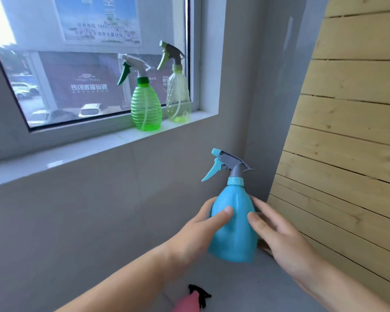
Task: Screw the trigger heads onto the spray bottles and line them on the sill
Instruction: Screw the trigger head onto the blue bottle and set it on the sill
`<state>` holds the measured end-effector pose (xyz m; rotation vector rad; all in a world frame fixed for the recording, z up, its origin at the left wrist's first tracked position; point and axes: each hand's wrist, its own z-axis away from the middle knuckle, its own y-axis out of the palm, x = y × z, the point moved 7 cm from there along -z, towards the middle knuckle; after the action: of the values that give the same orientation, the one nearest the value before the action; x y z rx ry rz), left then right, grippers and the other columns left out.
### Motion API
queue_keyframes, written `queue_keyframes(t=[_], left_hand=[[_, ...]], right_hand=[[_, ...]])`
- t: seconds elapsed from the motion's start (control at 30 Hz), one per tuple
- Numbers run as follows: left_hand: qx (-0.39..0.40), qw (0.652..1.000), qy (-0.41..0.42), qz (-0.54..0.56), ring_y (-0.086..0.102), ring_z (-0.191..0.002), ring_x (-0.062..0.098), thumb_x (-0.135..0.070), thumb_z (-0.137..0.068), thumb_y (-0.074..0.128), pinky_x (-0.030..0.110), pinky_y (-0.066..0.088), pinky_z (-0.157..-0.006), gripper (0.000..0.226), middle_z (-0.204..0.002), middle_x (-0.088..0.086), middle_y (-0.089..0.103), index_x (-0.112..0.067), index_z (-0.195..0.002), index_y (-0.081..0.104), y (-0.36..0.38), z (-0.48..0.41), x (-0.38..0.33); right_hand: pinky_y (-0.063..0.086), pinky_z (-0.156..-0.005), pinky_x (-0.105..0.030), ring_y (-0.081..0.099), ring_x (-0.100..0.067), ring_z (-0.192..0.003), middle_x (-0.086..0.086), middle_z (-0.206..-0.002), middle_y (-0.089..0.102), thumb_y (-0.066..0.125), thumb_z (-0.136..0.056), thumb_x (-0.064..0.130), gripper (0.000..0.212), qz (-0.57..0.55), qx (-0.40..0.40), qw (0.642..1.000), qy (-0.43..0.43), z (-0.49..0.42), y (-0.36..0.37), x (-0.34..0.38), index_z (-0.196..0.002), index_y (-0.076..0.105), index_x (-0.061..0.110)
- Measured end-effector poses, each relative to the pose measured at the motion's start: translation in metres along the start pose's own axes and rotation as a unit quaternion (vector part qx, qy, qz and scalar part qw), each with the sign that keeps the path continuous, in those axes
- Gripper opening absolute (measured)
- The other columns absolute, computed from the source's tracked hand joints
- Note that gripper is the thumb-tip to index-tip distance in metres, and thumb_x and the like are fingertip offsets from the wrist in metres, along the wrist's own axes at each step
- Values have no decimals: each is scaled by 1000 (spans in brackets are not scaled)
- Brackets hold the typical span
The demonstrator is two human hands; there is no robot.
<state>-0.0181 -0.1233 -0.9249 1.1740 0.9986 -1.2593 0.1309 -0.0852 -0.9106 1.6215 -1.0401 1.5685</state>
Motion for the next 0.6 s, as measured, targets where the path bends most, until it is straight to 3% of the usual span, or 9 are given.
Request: queue_keyframes(t=[0.07, 0.17, 0.27, 0.37, 0.43, 0.5, 0.6], left_hand=[[-3, 1000, 20, -3, 70, -123, 17, -44, -103, 55, 40, 52, -110, 37, -134, -6, 73, -43, -140, 54, -13, 7, -21], [-53, 995, 75, -32, 70, -121, 18, -34, -106, 52, 27, 60, -94, 35, -133, -1, 73, -34, -140, 55, -46, 18, -59], [-122, 983, 129, -51, 72, -118, 21, -34, -102, 59, 39, 56, -102, 37, -130, 3, 74, -27, -138, 58, -87, 29, -101], [-185, 965, 178, -63, 73, -117, 25, -41, -91, 70, 48, 55, -106, 52, -128, 3, 75, -23, -139, 58, -130, 39, -144], [-207, 954, 203, -70, 71, -119, 31, -41, -88, 70, 51, 55, -104, 57, -129, 7, 74, -20, -140, 57, -154, 44, -167], [-213, 949, 216, -80, 72, -117, 30, -33, -97, 68, 48, 56, -101, 48, -129, 8, 74, -21, -142, 55, -178, 47, -185], [-213, 948, 210, -108, 77, -99, 16, -27, -103, 59, 34, 61, -91, 41, -120, 4, 75, -28, -144, 53, -207, 48, -203]], right_hand=[[54, -84, -19, 69, -1, -109, 17, -114, 75, 49, -100, 23, 37, 12, 21, 999, -26, -11, 13, 20, -131, 55, 42], [53, -87, -20, 67, 1, -110, 18, -117, 73, 48, -101, 23, 40, 34, 53, 996, -65, -33, 42, 54, -132, 52, 47], [57, -74, -19, 71, -1, -102, 16, -111, 75, 52, -100, 26, 43, 35, 82, 992, -89, -62, 79, 91, -134, 48, 51], [62, -81, -43, 72, -13, -105, 6, -119, 72, 56, -98, 30, 51, 35, 103, 989, -105, -92, 120, 128, -139, 40, 55], [60, -84, -52, 71, -17, -106, 4, -122, 69, 57, -98, 29, 54, 31, 114, 986, -117, -111, 143, 148, -139, 35, 57], [60, -85, -53, 70, -19, -107, 4, -127, 65, 58, -97, 29, 63, 30, 120, 984, -130, -133, 163, 164, -147, 30, 54], [59, -88, -51, 68, -21, -112, 6, -135, 59, 64, -92, 32, 68, 38, 116, 982, -145, -163, 188, 175, -147, 31, 52]])
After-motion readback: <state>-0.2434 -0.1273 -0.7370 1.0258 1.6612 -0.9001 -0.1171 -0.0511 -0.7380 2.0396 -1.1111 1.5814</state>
